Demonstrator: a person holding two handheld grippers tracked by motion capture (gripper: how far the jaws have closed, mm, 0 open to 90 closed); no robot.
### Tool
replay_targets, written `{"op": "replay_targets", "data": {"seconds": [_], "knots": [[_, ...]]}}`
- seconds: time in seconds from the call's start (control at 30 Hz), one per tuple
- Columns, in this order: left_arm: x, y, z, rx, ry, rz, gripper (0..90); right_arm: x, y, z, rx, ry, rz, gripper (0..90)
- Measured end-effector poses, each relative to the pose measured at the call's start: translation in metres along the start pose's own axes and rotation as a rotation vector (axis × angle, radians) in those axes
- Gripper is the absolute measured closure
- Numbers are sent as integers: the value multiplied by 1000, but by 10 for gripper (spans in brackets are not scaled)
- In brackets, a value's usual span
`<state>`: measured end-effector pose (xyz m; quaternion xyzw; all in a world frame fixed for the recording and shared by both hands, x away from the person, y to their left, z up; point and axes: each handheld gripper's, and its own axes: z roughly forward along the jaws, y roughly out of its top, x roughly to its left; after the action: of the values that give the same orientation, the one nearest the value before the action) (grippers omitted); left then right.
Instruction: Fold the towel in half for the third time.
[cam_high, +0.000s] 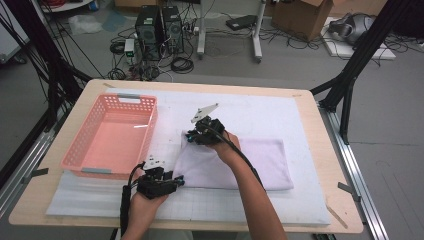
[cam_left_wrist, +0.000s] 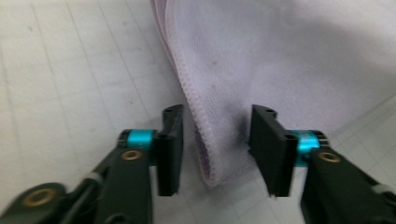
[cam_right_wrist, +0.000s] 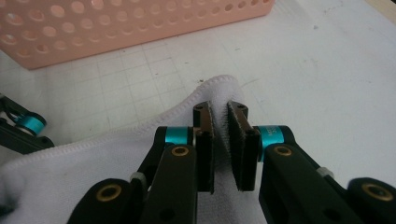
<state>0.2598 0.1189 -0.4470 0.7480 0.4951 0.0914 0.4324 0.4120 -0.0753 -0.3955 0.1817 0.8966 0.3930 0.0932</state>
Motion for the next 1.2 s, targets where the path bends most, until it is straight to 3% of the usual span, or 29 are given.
{"op": "replay_targets", "data": {"seconds": [0.1, 0.17, 0.3, 0.33, 0.37, 0.4, 0.43, 0.5, 0.63, 0.7, 0.8, 0.97, 1.2], "knots": [[-3, -1, 2, -7, -10, 20, 480, 0, 0, 0, -1, -1, -5, 820], [-7, -1, 5, -14, 5, 50, 472, 0, 0, 0, -2, -1, -5, 820], [-18, -6, 10, -37, 75, 142, 529, 1, 0, -2, -1, -2, -8, 820], [-19, -7, 10, -45, 75, 141, 562, 1, 0, -2, -6, -6, -12, 820], [-19, -6, 11, -43, 41, 126, 622, 2, 0, -3, -8, -1, -4, 820], [-20, -7, 11, -42, 28, 115, 736, 1, 0, -4, -9, -1, -3, 820], [-21, -7, 12, -47, 30, 116, 760, 1, -1, -4, -7, 1, 0, 819], [-19, -7, 11, -48, 15, 98, 786, 2, -1, -5, -10, 3, 0, 820], [-7, -6, 8, -56, -44, 6, 810, 2, -1, -7, -19, -2, -6, 820], [-4, -4, 2, -67, -60, -5, 813, 2, 0, -9, -28, 3, -2, 820], [-3, 2, -8, -95, -83, -14, 814, 1, 1, -12, -53, 6, 5, 820], [-8, 12, -22, -140, -103, 6, 813, 1, 3, -20, -100, 4, 17, 820], [-26, 25, -14, -151, -170, 17, 811, -6, -5, -40, -119, -22, 29, 819]]}}
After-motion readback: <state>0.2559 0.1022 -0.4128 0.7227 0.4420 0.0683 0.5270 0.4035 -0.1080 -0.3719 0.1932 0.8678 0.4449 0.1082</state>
